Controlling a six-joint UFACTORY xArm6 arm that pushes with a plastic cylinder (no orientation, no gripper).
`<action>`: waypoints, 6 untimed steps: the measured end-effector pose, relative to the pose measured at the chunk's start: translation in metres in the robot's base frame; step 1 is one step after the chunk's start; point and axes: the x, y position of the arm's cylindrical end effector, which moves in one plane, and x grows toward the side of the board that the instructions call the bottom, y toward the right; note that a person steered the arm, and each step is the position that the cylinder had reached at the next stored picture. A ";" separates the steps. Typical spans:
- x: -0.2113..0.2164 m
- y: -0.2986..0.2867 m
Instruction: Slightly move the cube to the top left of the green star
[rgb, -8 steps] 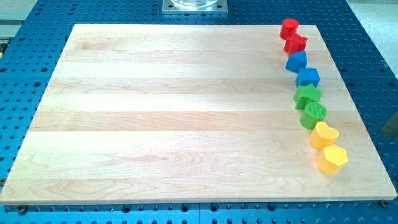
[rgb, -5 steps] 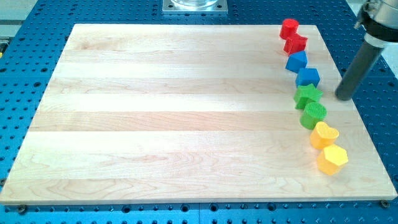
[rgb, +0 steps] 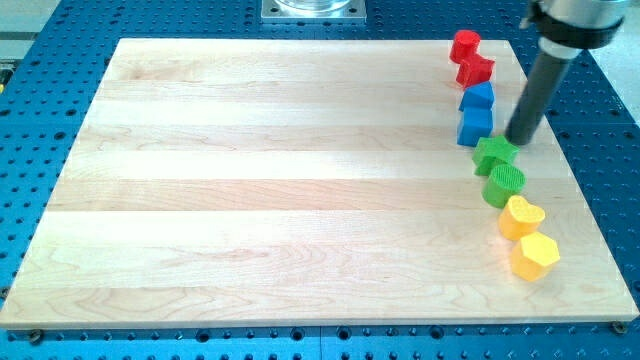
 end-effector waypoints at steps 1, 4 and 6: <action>-0.002 0.070; -0.002 0.070; 0.078 0.065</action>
